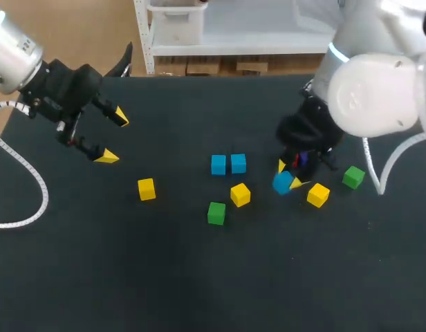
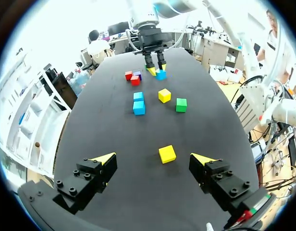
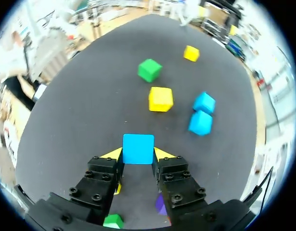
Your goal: Place the blue cubes, place green cubes on the blue cubes, place the yellow cubes on the green cubes, then place the red cubes on the yellow cubes, and place purple cube on the red cubes.
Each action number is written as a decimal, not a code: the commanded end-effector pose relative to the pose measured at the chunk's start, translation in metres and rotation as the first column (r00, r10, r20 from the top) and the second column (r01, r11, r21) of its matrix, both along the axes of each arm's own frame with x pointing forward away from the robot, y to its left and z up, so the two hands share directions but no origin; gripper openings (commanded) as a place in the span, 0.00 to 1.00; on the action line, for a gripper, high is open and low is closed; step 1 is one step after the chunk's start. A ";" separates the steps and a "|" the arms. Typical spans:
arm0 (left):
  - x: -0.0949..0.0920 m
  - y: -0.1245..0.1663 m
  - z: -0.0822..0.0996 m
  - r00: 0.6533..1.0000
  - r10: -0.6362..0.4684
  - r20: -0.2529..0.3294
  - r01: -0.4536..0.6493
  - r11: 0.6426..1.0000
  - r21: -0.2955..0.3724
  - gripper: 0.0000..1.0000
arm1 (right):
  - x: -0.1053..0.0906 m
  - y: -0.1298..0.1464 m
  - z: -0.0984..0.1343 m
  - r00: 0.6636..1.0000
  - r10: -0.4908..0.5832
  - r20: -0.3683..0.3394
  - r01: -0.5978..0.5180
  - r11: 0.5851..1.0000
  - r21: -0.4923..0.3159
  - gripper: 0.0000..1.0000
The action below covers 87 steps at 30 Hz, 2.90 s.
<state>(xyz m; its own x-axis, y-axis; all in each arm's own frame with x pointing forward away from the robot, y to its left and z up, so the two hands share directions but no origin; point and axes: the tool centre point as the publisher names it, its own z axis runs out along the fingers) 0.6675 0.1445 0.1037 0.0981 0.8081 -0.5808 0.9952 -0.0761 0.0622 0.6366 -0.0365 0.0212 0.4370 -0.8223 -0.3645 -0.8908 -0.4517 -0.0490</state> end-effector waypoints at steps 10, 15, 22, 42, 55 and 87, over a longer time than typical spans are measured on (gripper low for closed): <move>0.000 0.001 -0.001 1.000 -0.002 0.004 0.002 1.000 -0.004 1.00 | 0.015 0.011 -0.011 0.820 -0.571 -0.026 0.571 0.815 0.103 0.00; 0.000 0.001 -0.001 1.000 -0.002 0.004 0.002 1.000 -0.004 1.00 | 0.022 0.015 -0.015 0.820 -0.571 -0.040 0.572 0.819 0.042 0.00; 0.000 0.001 -0.001 1.000 -0.002 0.004 0.002 1.000 -0.004 1.00 | 0.033 0.022 -0.008 0.838 -0.545 -0.014 0.545 0.838 -0.012 0.00; 0.000 0.001 -0.001 1.000 -0.002 0.004 0.002 1.000 -0.004 1.00 | 0.059 0.028 -0.025 0.888 -0.460 0.012 0.457 0.878 -0.139 0.00; 0.000 0.001 -0.001 1.000 -0.002 0.004 0.002 1.000 -0.004 1.00 | 0.069 0.038 -0.029 0.897 -0.442 0.028 0.441 0.886 -0.140 0.00; 0.000 0.001 -0.001 1.000 -0.002 0.004 0.002 1.000 -0.004 1.00 | 0.073 0.040 -0.031 0.894 -0.447 0.021 0.445 0.885 -0.138 0.25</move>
<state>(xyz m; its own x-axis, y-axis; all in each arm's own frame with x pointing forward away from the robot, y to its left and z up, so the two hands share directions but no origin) 0.6675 0.1444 0.1038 0.0980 0.8082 -0.5807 0.9952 -0.0760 0.0622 0.7082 0.0032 -0.0099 0.0097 -0.9710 -0.2390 -0.9999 -0.0082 -0.0073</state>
